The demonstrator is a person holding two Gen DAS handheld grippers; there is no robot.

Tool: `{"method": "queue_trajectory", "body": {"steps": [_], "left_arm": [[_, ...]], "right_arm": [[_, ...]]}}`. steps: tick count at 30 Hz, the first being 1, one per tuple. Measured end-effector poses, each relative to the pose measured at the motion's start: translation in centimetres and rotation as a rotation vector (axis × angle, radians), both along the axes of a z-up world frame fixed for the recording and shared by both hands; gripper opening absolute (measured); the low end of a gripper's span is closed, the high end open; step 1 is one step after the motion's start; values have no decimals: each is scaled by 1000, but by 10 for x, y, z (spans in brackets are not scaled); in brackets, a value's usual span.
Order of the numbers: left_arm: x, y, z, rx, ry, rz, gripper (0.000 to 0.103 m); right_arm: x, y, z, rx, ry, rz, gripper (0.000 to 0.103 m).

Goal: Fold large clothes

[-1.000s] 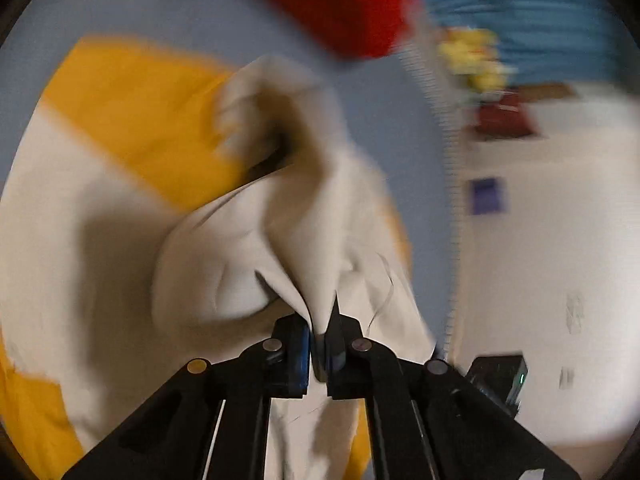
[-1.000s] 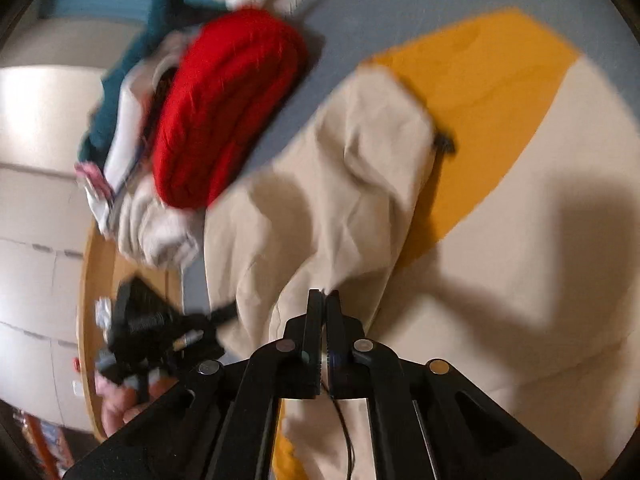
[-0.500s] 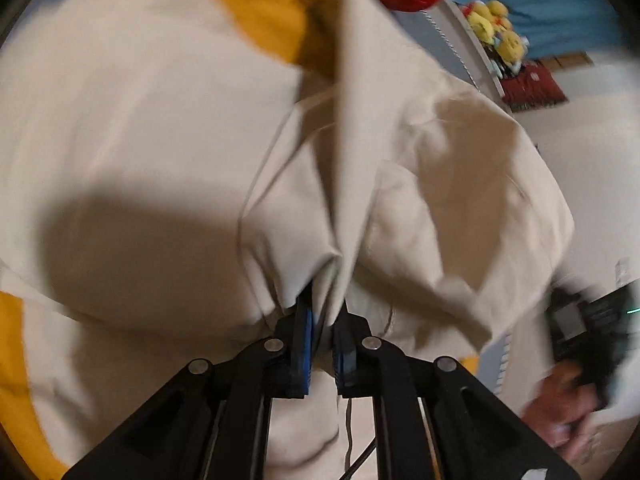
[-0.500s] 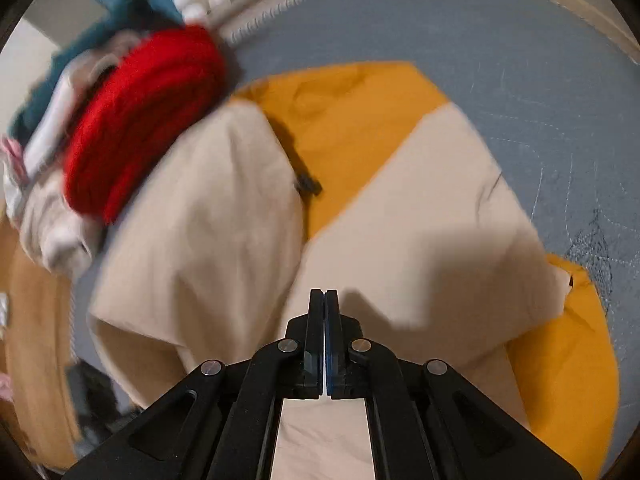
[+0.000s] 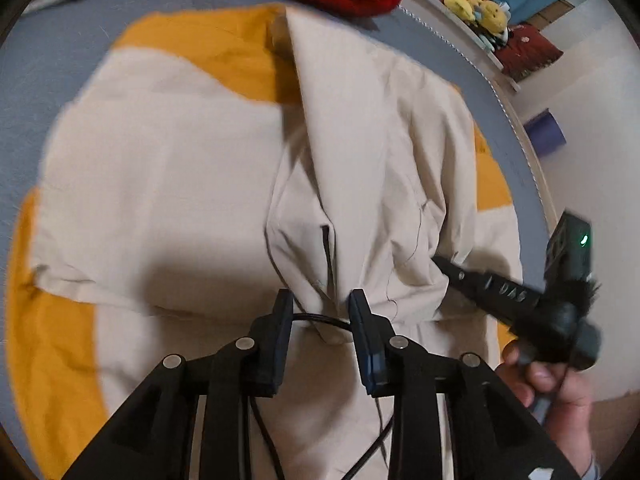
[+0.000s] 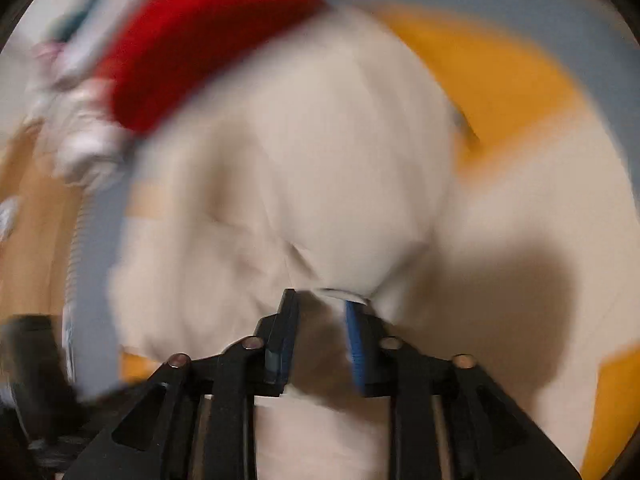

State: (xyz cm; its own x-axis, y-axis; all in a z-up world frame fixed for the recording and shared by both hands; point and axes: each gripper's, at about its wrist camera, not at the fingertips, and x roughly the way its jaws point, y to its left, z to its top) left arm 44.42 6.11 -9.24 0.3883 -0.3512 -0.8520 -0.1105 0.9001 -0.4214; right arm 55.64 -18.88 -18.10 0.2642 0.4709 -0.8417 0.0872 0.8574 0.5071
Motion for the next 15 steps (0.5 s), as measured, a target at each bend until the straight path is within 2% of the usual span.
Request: {"method": "queue_trajectory", "body": {"steps": [3, 4, 6, 8, 9, 10, 11, 12, 13, 15], "left_arm": [[2, -18, 53, 137, -172, -11, 26], [4, -19, 63, 147, -213, -17, 26], [15, -29, 77, 126, -267, -54, 26], [40, -40, 62, 55, -224, -134, 26], [52, -44, 44, 67, -180, -167, 26], [61, -43, 20, 160, -124, -168, 26], [68, -37, -5, 237, -58, -160, 20], [70, -30, -22, 265, -6, -152, 11], [70, -22, -32, 262, 18, -143, 7], [63, -10, -29, 225, -9, -136, 6]], "right_arm": [[2, 7, 9, -54, -34, 33, 3], [3, 11, 15, -67, -58, 41, 8], [3, 15, 19, -73, -60, 39, 8], [1, 19, 16, -79, -60, 43, 8], [2, 20, 15, -82, -62, 48, 8], [-1, 21, 18, -85, -64, 53, 8], [-4, 22, 22, -86, -66, 57, 8], [-3, 22, 22, -81, -68, 61, 8], [-9, 16, 21, -71, -67, 66, 8], [-15, 13, 20, -55, -62, 83, 8]]}}
